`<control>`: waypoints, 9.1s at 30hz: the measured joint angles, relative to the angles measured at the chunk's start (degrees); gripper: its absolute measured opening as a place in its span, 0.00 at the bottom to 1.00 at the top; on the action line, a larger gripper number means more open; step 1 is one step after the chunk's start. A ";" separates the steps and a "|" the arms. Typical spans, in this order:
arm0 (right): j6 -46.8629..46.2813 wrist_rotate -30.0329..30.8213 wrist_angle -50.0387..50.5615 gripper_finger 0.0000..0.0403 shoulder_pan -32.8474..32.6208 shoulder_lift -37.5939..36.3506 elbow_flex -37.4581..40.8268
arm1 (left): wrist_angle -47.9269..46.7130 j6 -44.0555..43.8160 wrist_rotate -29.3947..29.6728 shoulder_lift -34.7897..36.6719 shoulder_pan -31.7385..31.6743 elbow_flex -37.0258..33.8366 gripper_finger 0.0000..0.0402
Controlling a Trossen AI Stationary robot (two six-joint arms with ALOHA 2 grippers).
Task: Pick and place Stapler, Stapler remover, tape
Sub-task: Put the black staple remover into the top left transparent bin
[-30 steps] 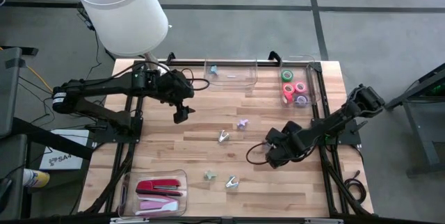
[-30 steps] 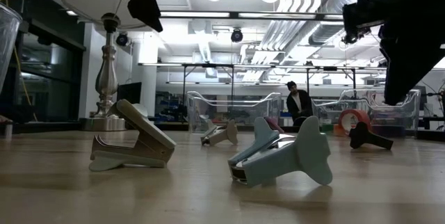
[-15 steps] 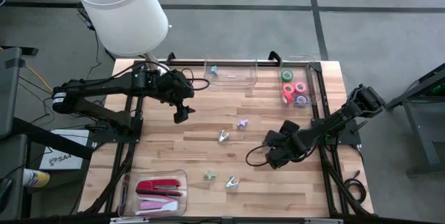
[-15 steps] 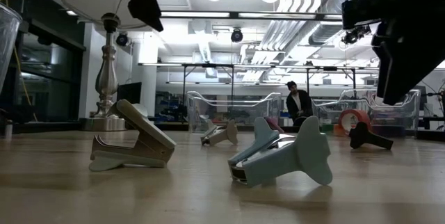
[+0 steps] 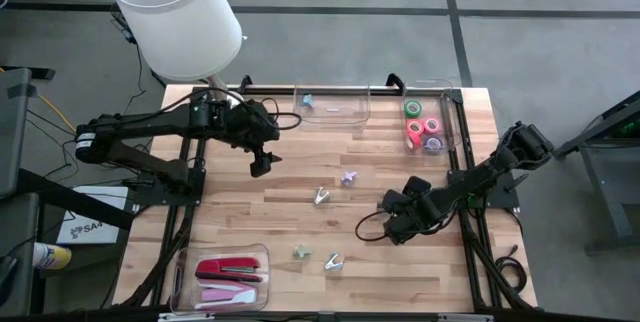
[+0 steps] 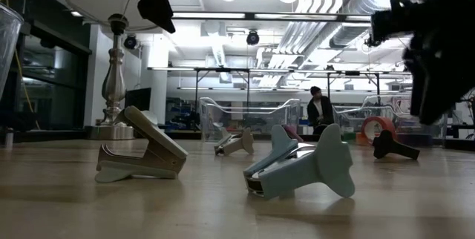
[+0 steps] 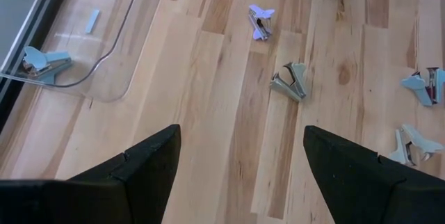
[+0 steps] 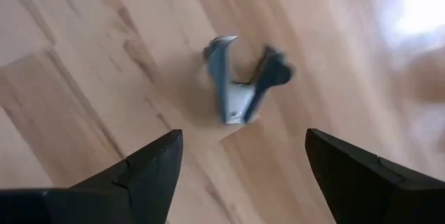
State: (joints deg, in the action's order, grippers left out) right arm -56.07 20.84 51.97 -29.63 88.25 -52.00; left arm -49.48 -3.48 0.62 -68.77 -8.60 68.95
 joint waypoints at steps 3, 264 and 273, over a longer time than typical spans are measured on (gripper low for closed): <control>-0.46 -0.23 -3.54 0.73 -0.22 0.00 2.52 | 0.00 0.18 0.00 0.00 0.00 0.00 0.74; 50.96 12.88 -6.17 0.46 38.55 -15.61 -15.77 | 42.23 -23.00 22.02 -26.70 -9.82 -0.04 0.23; 49.36 12.81 -1.91 0.46 40.28 -15.61 -15.77 | 41.54 -32.80 15.42 -30.59 -15.25 0.20 0.24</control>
State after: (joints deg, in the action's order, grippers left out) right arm -6.71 33.65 50.05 10.65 72.64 -67.77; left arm -7.95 -36.28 16.04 -99.36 -23.86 69.15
